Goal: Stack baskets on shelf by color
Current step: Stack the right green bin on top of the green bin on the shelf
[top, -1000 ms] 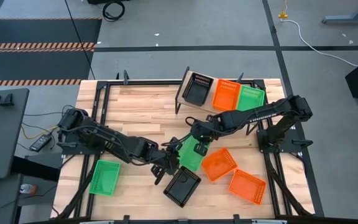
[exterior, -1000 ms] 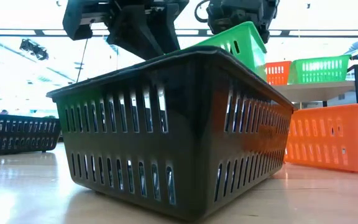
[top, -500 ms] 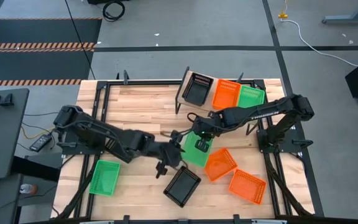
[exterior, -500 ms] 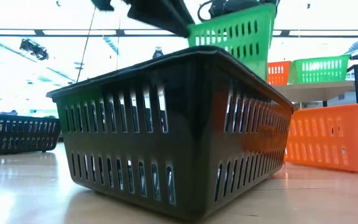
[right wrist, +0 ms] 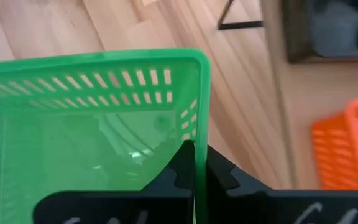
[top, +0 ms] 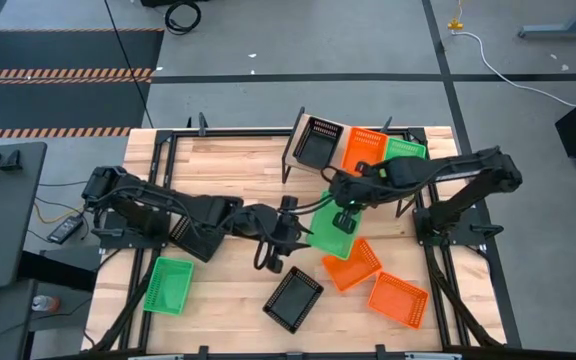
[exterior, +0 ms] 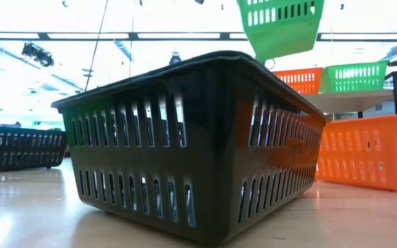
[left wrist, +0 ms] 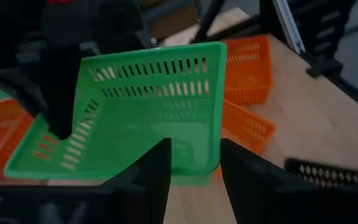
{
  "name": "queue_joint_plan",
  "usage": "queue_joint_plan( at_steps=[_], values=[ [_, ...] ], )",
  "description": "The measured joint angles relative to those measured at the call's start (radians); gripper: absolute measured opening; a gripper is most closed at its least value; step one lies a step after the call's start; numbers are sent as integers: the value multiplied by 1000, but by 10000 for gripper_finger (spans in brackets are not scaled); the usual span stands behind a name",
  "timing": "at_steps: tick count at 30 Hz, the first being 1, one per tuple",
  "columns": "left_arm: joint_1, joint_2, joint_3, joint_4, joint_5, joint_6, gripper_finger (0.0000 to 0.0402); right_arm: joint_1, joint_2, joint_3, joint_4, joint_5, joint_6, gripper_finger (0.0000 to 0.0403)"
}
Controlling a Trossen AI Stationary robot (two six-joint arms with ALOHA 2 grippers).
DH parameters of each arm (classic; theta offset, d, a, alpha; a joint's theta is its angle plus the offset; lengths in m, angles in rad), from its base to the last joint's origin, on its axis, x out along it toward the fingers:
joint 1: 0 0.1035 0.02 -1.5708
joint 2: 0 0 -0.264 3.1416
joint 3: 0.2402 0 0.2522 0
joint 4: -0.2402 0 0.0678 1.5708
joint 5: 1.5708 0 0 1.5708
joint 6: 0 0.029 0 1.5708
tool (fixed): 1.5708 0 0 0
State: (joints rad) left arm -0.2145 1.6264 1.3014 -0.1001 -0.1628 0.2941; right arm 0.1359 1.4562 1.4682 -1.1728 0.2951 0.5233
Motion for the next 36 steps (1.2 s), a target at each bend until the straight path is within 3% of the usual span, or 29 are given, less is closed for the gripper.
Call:
queue_joint_plan(
  at_steps=[11,20,28,36],
  values=[
    [1,-1,-9,56,-40,-22,115,-12,-141,24,-164,75,-23,10],
    [36,-8,-213,339,7,-62,112,-68,-288,24,-237,80,-139,11],
    [62,-7,-290,379,37,-101,112,-196,-410,24,-328,231,-352,11],
    [64,-7,-384,468,96,-136,110,-392,-477,24,-325,219,-497,10]
  ],
)
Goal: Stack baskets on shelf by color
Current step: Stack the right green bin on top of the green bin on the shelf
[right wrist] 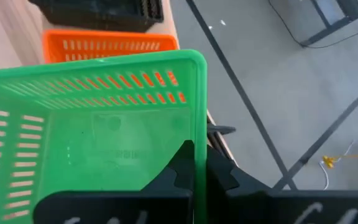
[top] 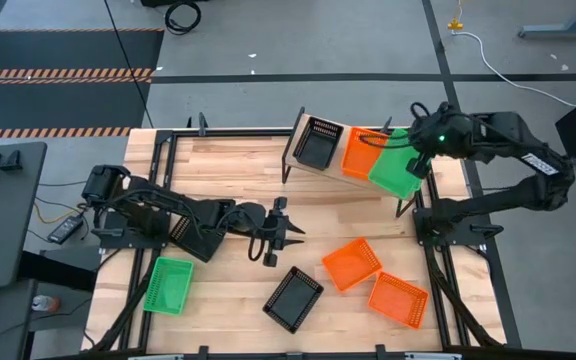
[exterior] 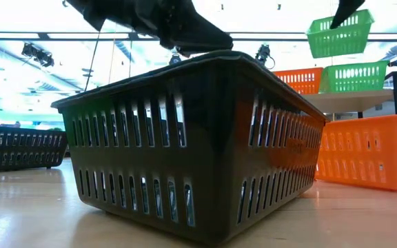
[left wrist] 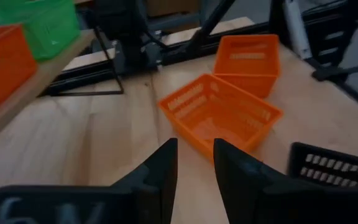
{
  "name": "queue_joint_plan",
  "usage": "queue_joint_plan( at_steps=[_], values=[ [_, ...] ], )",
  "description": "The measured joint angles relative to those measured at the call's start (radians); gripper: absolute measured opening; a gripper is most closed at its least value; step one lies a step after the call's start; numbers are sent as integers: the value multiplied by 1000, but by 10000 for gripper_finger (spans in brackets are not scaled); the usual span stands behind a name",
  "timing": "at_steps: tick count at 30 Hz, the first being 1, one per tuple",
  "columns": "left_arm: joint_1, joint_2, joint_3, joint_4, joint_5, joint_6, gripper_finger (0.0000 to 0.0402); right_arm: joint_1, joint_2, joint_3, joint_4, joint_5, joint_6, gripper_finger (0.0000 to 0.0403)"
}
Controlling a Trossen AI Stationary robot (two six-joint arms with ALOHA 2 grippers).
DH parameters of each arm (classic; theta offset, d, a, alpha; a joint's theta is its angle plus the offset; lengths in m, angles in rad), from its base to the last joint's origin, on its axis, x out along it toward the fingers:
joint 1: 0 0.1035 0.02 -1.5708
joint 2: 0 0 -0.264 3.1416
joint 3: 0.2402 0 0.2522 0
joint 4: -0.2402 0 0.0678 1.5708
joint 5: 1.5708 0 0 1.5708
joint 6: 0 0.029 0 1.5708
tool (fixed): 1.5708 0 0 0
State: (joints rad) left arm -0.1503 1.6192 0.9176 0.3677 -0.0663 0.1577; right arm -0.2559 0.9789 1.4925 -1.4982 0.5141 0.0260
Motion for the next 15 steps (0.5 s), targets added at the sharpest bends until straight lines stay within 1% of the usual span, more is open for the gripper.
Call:
queue_joint_plan(
  at_steps=[2,4,8,11,15],
  values=[
    [3,0,-27,43,15,-17,110,-50,-14,0,1,-39,-52,10],
    [8,0,-38,46,21,-23,110,-100,-26,0,1,-84,-112,9],
    [16,0,-41,49,23,-27,110,-195,-39,0,9,-103,-219,9],
    [17,0,-41,49,23,-42,110,-259,-37,0,20,-137,-290,9],
    [11,0,-41,49,23,-53,110,-335,-21,0,45,-221,-366,8]
  ],
)
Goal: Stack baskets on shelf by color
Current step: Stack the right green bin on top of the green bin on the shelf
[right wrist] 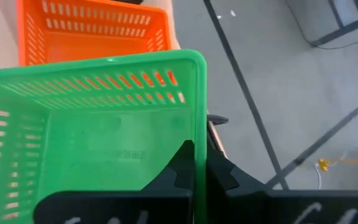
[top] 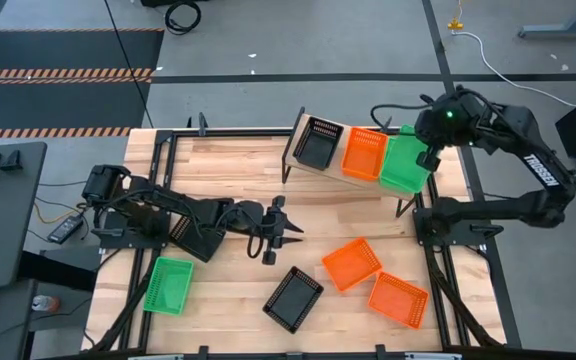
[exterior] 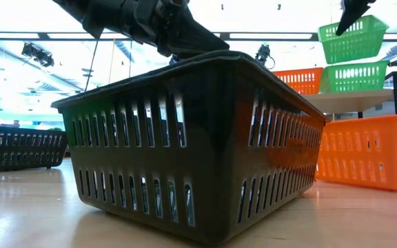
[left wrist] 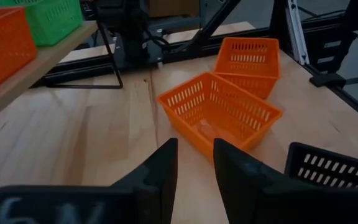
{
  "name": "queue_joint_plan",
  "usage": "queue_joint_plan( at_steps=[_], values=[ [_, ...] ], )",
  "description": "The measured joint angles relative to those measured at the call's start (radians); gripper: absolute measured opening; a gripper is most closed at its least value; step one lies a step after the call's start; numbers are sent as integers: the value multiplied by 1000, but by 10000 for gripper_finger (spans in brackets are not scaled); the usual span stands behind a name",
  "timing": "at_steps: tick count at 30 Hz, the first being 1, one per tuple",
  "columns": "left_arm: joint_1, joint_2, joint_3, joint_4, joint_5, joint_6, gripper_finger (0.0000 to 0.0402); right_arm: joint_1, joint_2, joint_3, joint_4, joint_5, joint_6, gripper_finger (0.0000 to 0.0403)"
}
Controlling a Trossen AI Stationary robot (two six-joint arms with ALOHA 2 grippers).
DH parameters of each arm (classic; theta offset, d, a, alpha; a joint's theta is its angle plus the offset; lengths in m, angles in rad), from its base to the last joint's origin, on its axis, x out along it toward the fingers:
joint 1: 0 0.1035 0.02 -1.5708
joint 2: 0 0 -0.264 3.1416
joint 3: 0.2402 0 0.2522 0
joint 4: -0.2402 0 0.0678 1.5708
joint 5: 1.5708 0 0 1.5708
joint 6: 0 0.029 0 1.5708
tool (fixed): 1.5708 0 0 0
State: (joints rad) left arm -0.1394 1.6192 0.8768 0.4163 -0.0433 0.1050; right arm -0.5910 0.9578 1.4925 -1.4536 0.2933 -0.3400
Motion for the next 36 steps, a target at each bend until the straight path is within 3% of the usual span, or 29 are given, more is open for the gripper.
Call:
queue_joint_plan(
  at_steps=[10,16,25,30,36],
  values=[
    [-29,0,0,0,1,-23,110,-166,73,0,17,-109,-187,8],
    [-34,0,0,-3,1,-34,110,-256,118,0,28,-226,-206,8],
    [-35,0,0,-13,0,-42,110,-325,149,0,25,-315,-225,13],
    [-35,0,0,-17,0,-42,110,-340,149,-17,15,-321,-228,18],
    [-35,0,0,-22,0,-43,110,-366,149,-85,8,-321,-210,53]
  ],
)
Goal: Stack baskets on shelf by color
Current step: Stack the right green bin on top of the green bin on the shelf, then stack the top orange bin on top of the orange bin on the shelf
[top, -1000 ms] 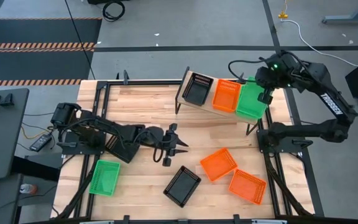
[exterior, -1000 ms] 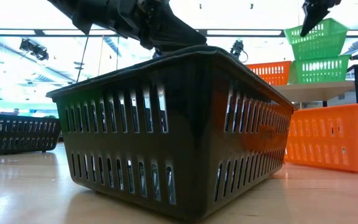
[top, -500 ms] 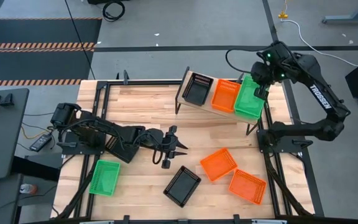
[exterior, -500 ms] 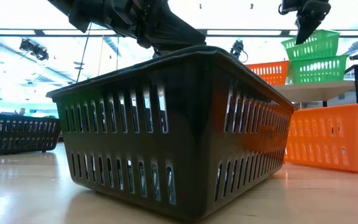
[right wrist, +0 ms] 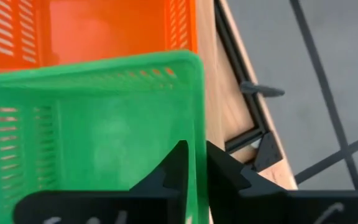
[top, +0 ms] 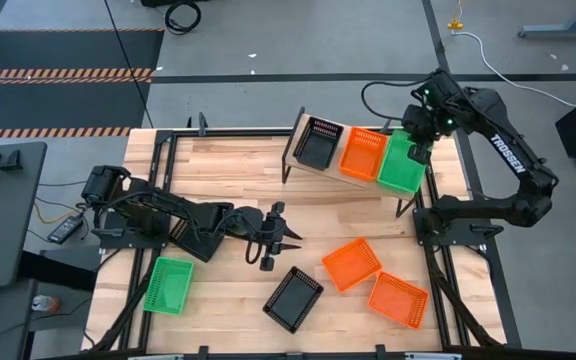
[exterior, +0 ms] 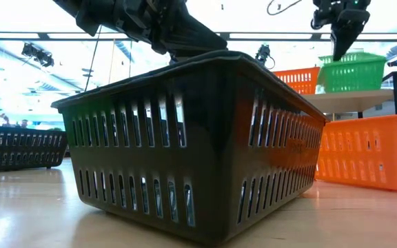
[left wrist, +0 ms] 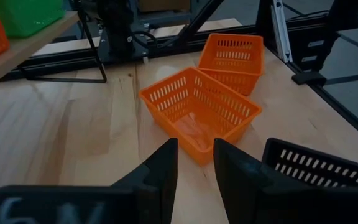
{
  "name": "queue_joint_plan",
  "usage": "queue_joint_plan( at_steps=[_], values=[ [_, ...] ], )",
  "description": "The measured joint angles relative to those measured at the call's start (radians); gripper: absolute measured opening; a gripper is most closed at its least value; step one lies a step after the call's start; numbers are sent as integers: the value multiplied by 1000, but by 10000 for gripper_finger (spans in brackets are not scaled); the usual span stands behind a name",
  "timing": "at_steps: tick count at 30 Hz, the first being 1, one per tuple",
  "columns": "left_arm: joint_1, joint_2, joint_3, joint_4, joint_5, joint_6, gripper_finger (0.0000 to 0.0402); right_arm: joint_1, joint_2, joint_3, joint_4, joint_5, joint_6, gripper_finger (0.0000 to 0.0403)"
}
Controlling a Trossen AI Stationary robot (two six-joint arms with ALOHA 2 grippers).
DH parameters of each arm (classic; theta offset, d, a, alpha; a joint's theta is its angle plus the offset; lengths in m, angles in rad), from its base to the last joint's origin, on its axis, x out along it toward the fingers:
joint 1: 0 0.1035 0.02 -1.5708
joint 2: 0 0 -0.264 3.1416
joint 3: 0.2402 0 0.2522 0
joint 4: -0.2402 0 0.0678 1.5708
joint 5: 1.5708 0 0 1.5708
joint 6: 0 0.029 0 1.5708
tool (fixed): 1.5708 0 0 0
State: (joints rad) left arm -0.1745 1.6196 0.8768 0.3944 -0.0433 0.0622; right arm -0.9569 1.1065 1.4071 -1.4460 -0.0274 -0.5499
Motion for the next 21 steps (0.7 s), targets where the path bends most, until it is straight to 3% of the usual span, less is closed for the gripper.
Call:
queue_joint_plan(
  at_steps=[13,21],
  values=[
    [0,0,0,-4,0,-1,110,-27,-84,-21,31,64,21,139],
    [-25,0,0,-1,10,134,110,79,-182,-21,-36,-46,255,165]
  ],
)
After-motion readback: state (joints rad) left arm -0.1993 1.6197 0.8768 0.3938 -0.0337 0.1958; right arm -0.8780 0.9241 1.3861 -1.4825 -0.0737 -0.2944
